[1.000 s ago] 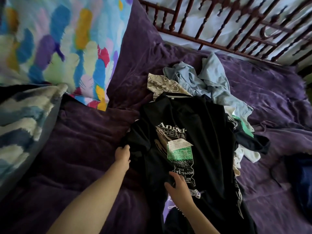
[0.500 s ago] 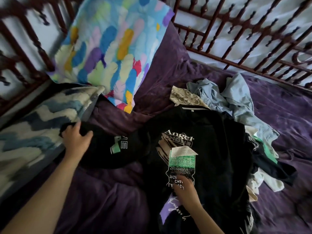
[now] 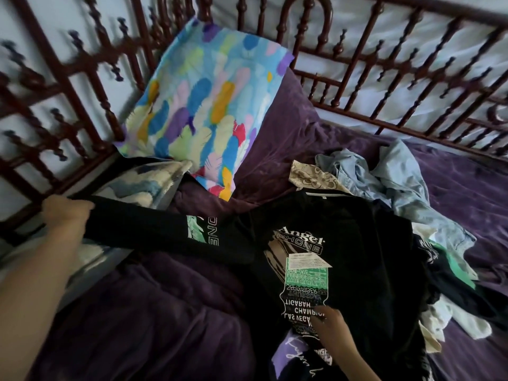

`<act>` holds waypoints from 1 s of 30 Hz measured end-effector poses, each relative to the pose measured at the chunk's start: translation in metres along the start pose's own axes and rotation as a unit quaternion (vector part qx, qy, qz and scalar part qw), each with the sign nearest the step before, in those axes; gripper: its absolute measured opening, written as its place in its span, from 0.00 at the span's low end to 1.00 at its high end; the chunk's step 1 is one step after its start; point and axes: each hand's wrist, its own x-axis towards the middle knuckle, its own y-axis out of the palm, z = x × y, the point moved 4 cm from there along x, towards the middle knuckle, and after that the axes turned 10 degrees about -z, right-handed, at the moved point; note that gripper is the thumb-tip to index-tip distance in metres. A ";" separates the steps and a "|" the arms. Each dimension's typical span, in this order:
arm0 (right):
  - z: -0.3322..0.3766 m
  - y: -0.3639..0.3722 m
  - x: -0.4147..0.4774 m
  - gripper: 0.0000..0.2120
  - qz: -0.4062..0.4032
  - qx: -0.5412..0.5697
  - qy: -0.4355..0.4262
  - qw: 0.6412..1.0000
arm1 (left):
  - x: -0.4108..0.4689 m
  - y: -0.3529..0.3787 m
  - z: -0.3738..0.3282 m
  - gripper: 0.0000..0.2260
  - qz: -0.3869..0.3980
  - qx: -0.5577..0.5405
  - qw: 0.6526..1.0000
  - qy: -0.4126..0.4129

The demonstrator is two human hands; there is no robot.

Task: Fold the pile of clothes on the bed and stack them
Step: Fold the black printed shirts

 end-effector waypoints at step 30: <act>0.176 0.047 -0.044 0.31 0.078 0.157 -0.184 0.967 | -0.172 -0.001 -0.074 0.05 0.355 -0.055 0.917 0.173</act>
